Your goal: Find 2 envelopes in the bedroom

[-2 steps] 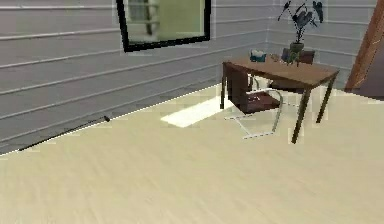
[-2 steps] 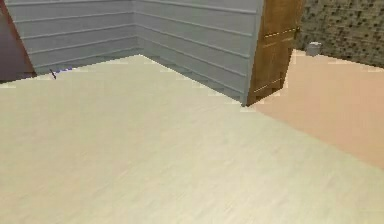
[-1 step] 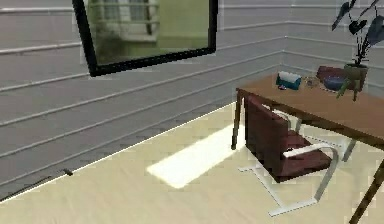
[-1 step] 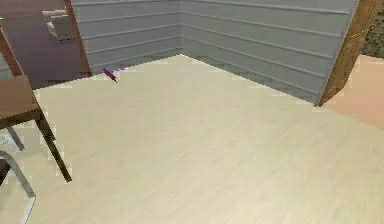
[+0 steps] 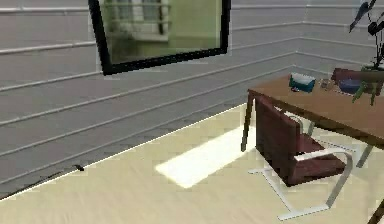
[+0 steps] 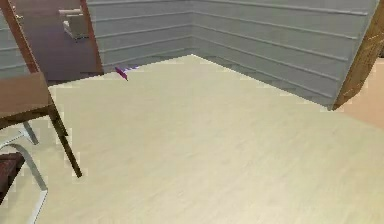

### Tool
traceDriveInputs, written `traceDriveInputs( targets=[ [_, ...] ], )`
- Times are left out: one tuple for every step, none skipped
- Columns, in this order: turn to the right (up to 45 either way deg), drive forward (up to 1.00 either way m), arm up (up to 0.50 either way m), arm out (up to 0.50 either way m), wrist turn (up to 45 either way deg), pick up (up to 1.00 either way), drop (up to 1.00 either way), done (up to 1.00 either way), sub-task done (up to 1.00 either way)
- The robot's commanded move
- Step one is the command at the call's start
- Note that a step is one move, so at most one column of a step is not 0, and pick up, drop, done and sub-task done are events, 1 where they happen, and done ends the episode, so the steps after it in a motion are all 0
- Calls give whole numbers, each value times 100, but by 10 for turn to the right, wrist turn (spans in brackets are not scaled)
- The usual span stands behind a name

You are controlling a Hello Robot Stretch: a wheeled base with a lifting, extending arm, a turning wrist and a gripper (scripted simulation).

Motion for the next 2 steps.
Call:
traceDriveInputs(
  targets=[
    [0,100,0,0,0,0,0,0,0],
    [0,10,0,0,0,0,0,0,0]
  ],
)
